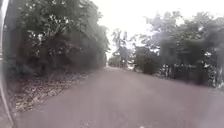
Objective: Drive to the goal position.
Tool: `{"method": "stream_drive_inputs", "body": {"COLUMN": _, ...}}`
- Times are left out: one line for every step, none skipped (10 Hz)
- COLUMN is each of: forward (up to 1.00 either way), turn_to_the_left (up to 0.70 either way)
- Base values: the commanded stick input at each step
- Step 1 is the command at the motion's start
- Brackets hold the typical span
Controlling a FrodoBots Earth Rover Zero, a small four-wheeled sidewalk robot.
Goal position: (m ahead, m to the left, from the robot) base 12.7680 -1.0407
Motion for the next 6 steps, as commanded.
{"method": "stream_drive_inputs", "body": {"forward": 0.70, "turn_to_the_left": 0.26}}
{"method": "stream_drive_inputs", "body": {"forward": 0.70, "turn_to_the_left": 0.32}}
{"method": "stream_drive_inputs", "body": {"forward": 0.70, "turn_to_the_left": 0.25}}
{"method": "stream_drive_inputs", "body": {"forward": 0.70, "turn_to_the_left": 0.18}}
{"method": "stream_drive_inputs", "body": {"forward": 0.70, "turn_to_the_left": 0.10}}
{"method": "stream_drive_inputs", "body": {"forward": 0.70, "turn_to_the_left": 0.06}}
